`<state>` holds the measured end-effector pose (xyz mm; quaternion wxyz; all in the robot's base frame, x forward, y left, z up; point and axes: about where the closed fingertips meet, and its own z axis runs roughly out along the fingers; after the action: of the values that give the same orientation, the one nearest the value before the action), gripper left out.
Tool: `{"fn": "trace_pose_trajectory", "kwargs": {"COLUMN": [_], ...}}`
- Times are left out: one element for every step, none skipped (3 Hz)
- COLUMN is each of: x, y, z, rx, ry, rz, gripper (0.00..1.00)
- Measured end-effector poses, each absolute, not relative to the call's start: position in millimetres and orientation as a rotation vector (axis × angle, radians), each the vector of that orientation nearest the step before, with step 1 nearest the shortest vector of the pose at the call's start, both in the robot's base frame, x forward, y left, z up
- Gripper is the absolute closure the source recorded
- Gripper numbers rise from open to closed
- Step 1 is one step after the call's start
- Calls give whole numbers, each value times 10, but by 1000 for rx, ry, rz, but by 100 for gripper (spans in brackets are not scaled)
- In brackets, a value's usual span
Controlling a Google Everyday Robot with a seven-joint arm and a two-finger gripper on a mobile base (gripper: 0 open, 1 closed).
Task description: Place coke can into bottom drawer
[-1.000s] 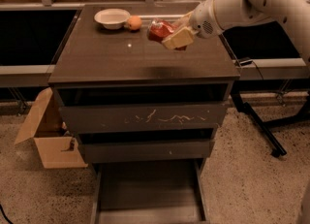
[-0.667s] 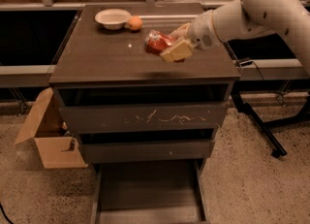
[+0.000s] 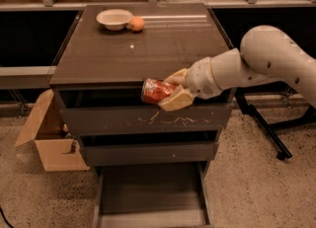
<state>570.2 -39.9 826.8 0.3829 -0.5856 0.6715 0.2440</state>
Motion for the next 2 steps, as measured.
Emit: {"fn": "trace_pose_trajectory", "kwargs": {"x": [5508,5522], "y": [-329,-329], "z": [7970,7990], "rx": [-1529,-1527], "ry": [1752,1749], "rz": [672,669], "gripper": [100,100]}}
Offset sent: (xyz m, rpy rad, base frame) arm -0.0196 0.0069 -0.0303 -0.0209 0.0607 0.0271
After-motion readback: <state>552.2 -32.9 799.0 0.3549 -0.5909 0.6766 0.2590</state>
